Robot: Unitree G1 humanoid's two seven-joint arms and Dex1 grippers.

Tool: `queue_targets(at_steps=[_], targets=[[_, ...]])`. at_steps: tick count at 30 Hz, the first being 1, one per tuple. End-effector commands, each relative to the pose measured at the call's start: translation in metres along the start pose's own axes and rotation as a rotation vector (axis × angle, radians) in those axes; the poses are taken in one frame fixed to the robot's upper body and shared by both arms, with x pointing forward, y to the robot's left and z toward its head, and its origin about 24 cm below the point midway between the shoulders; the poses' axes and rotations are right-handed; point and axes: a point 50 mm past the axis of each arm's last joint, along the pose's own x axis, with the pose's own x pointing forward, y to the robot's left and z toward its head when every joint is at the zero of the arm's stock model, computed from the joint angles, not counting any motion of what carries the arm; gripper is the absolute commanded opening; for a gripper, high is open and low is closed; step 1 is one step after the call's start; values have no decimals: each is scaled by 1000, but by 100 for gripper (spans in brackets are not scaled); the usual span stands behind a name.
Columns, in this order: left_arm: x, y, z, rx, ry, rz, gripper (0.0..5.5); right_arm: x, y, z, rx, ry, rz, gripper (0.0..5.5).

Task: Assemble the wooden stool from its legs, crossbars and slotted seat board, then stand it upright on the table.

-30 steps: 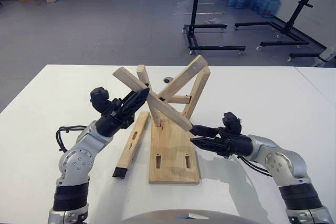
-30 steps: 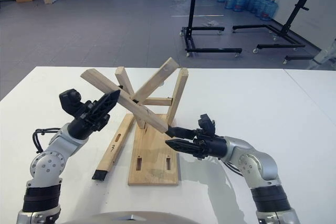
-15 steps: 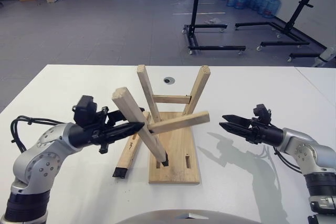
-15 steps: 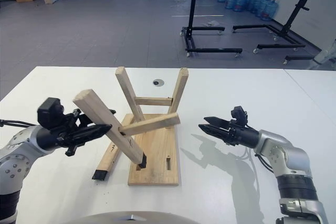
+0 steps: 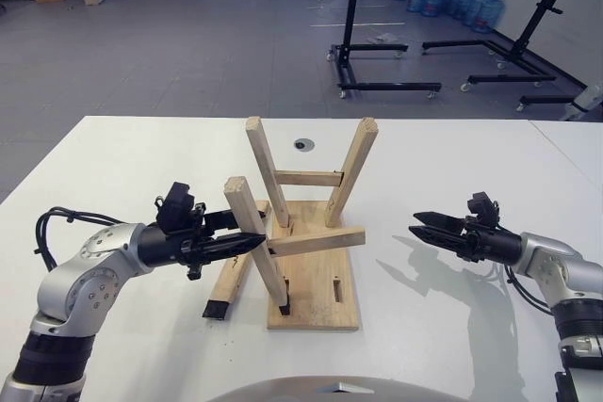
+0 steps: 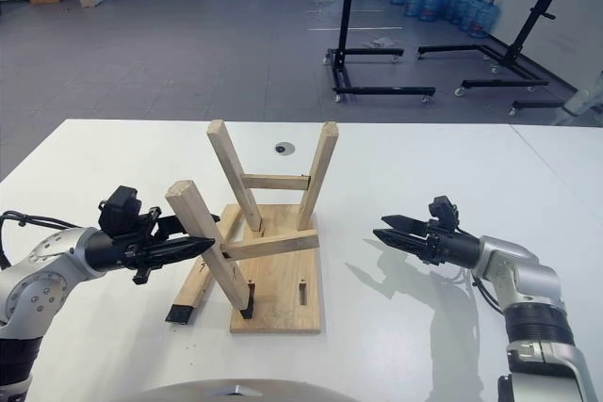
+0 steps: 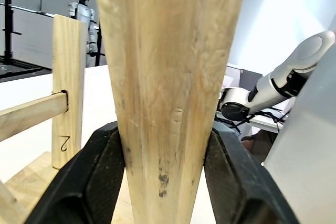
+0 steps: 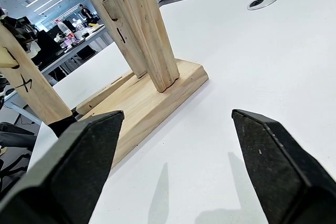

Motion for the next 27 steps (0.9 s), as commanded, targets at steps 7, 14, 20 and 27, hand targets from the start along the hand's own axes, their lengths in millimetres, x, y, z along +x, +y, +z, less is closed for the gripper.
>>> queue_targets(at_steps=[7,14,20,27], targets=[[-4,19,-3,32,230,0,204,9,-4,-1,-8,-1,-10,378],[1,14,-23,117,448,-31,204,9,-1,-4,3,-6,-3,378],[1,2,-45,92,509,-26,204,7,2,-6,4,-11,-3,378],[6,-13,-57,-26,418,-6,276,5,8,-11,10,-2,-4,378]])
